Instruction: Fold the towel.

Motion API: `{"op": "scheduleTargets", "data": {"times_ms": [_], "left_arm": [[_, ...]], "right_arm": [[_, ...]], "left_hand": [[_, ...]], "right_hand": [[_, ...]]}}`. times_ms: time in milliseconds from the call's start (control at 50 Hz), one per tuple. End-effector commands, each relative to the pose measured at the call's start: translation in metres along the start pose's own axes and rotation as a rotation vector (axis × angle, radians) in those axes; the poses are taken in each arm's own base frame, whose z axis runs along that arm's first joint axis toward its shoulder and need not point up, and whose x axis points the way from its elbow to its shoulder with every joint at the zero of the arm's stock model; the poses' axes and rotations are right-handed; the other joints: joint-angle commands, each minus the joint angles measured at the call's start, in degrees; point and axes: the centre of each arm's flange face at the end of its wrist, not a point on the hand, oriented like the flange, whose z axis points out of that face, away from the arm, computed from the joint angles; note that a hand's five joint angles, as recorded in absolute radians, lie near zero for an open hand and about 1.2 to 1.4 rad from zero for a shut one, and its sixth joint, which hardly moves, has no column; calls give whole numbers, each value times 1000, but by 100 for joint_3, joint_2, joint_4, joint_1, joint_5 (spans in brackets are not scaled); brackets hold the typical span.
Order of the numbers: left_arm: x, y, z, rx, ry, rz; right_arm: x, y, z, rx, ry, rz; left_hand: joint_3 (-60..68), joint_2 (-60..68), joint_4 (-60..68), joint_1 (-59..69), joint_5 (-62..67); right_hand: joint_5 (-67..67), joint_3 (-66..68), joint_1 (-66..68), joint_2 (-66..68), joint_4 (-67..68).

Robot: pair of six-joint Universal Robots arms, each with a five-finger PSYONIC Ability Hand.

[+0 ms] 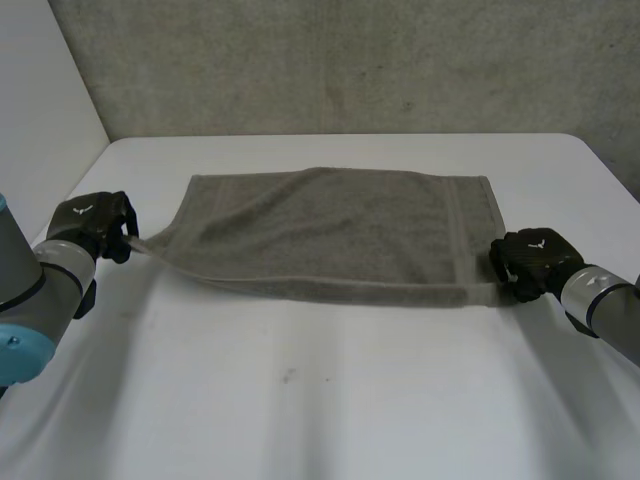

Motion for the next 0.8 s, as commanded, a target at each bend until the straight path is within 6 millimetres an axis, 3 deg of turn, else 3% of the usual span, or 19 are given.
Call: {"op": "scheduleTargets", "data": {"times_ms": [20,60,400,580,800], "left_arm": [[0,0,0,-2,-1,0],[0,0,0,-2,-1,0],[0,2,0,-7,1,0],[0,2,0,-8,1,0],[1,3,0,-10,4,0]], "right_arm": [[-7,6,-7,-66,-40,24],[-10,9,-8,-94,-56,36],[-9,10,-8,-96,-55,31],[-6,13,2,-90,-53,31],[-4,1,12,-49,-44,12]], "left_hand": [[1030,1023,1023,1144,1053],[1030,1023,1023,1144,1053],[1030,1023,1023,1144,1053],[1030,1023,1023,1144,1053],[1030,1023,1023,1144,1053]], "right_hand": [[-1214,-1119,-396,-1105,-1126],[-1651,-1556,-832,-1541,-1562],[-1298,-1203,-480,-1189,-1210],[-677,-582,142,-567,-588],[-642,-547,176,-533,-554]]}}
